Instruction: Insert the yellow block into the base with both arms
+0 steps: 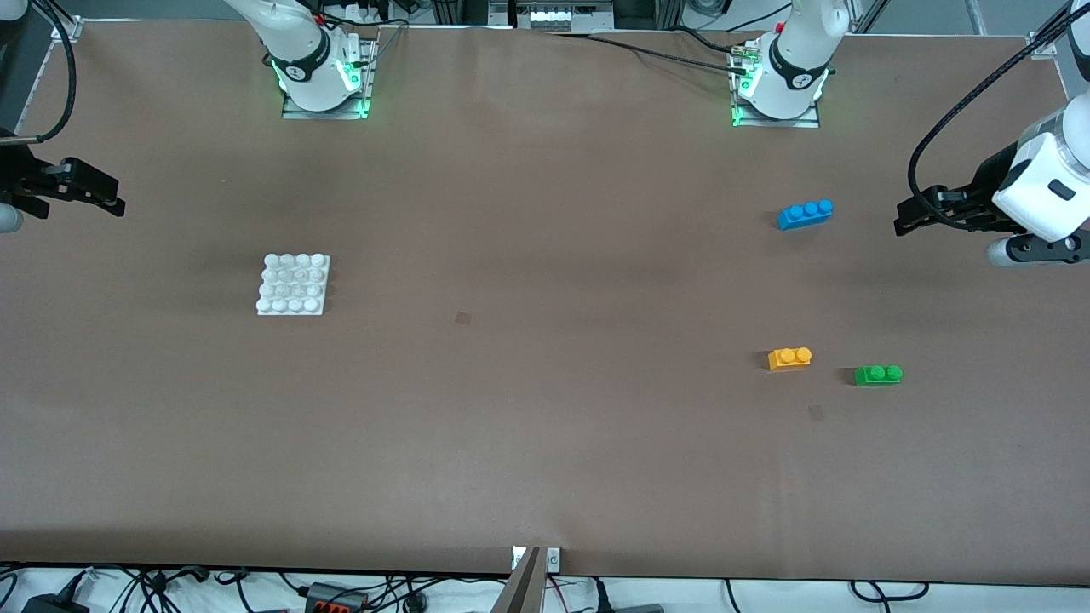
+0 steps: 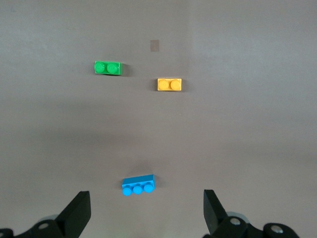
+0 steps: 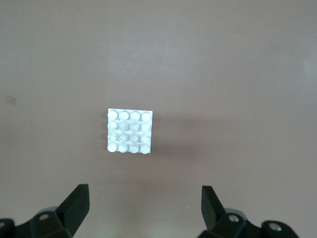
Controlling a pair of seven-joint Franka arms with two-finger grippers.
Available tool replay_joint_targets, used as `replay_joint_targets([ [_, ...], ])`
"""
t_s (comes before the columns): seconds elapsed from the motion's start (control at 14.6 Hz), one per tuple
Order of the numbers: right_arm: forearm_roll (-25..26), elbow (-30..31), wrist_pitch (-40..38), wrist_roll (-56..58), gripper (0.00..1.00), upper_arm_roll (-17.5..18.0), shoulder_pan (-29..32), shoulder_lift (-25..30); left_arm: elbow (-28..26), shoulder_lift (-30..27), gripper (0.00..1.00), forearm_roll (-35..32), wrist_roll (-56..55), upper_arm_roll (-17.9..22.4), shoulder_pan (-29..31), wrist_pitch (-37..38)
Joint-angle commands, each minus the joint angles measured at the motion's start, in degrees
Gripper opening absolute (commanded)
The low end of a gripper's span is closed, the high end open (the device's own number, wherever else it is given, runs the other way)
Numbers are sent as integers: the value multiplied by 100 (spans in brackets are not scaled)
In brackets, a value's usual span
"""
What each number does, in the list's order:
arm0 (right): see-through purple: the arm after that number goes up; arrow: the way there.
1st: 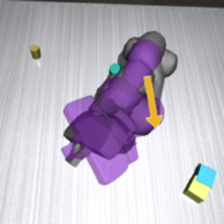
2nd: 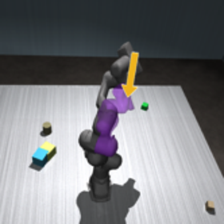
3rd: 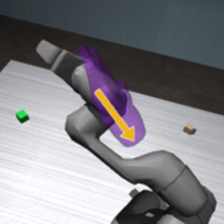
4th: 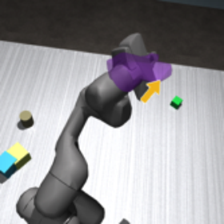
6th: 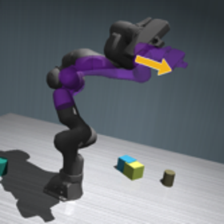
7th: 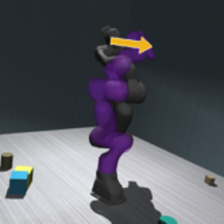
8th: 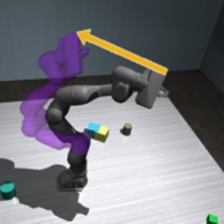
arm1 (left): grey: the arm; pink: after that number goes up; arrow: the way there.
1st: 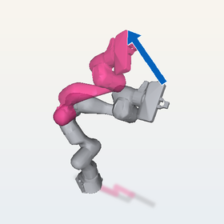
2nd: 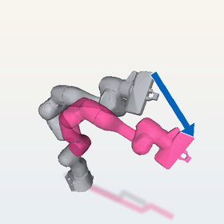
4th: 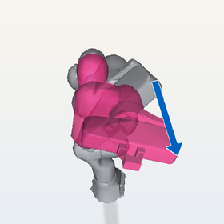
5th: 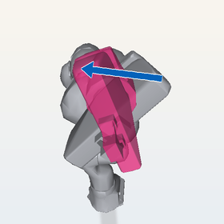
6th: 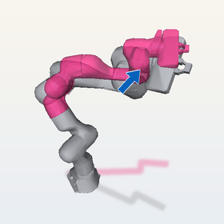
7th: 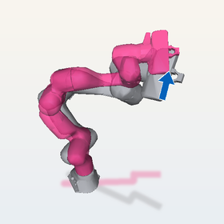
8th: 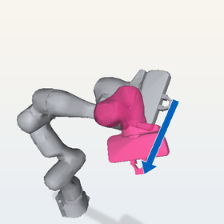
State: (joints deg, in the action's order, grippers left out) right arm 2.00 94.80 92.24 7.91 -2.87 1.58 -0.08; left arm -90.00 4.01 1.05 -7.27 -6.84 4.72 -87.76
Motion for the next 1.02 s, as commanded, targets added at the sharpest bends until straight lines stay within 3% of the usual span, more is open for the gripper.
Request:
replay_joint_targets([
  [0.0, -103, -5, -83, 62, 100, -65, -61, 69, -80, -129, 100, 106, 191, 7, 64, -31],
  [0.96, -94, -14, -215, 44, 100, -56, -70, 78, -62, -76, 100, 124, 244, 7, 169, 92],
])
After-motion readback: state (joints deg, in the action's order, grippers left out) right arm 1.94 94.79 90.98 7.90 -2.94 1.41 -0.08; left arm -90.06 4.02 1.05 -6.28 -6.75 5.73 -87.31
